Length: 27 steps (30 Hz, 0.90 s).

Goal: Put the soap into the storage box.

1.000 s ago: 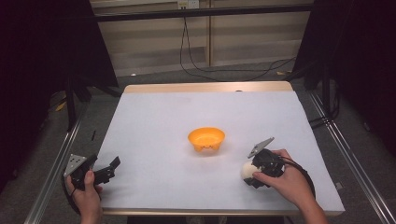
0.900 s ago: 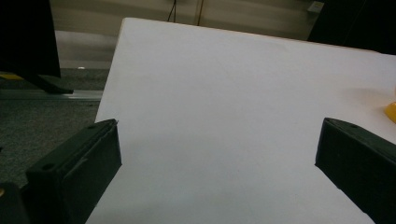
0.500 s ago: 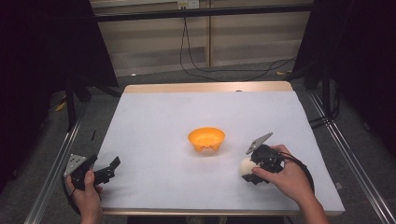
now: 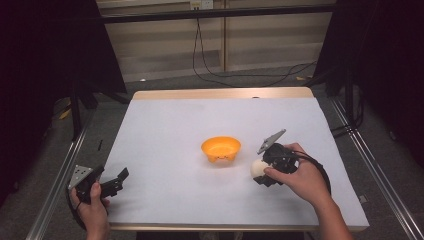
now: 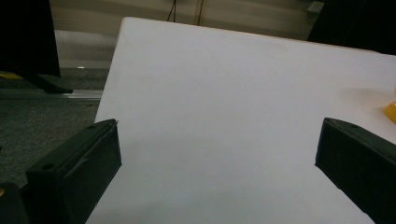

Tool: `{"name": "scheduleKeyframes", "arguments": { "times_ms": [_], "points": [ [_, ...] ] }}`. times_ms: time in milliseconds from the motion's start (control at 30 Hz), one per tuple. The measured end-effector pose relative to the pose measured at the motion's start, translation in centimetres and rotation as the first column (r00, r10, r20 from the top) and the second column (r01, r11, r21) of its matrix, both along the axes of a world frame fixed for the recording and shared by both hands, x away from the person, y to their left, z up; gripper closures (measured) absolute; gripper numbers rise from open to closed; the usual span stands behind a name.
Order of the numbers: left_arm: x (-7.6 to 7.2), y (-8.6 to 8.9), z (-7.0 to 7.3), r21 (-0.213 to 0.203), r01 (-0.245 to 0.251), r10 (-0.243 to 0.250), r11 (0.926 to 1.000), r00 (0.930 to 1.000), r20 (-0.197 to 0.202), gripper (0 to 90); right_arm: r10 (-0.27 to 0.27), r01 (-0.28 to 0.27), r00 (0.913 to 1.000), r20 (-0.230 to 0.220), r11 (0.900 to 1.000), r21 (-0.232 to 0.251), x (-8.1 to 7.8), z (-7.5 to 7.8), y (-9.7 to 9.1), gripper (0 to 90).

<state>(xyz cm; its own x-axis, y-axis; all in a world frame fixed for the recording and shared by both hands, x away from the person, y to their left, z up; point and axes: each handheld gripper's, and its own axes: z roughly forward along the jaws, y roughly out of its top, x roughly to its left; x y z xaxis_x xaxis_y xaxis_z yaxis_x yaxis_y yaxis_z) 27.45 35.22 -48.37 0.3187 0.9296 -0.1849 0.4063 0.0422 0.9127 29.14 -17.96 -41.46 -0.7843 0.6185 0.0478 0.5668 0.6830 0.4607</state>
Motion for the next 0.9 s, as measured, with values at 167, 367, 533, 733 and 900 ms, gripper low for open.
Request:
{"name": "scheduleKeyframes", "arguments": {
  "times_ms": [167,367,533,733,900],
  "points": [
    [0.0,0.0,0.0,-0.001,0.000,0.000,1.0000,1.0000,0.000,0.0,0.019,-0.019,0.9997,0.012,0.9998,0.002,0.8,0.8,0.5,24.8],
    [0.0,0.0,0.0,-0.002,0.001,-0.001,1.0000,1.0000,0.002,0.0,0.023,-0.024,0.9995,0.019,0.9997,0.007,1.6,1.4,1.1,24.8],
    [0.0,0.1,0.0,-0.002,0.002,-0.002,1.0000,1.0000,0.002,0.0,0.045,-0.046,0.9987,0.023,0.9989,0.010,2.6,2.2,1.9,24.8],
    [0.0,0.1,0.0,-0.004,0.002,-0.002,1.0000,1.0000,0.001,0.0,0.059,-0.059,0.9979,0.028,0.9982,0.002,3.7,2.9,2.9,24.8],
    [0.0,0.1,0.0,-0.005,0.004,-0.004,1.0000,1.0000,0.001,0.0,0.073,-0.073,0.9971,0.025,0.9973,0.009,4.6,3.2,3.8,24.8]
  ]
}}
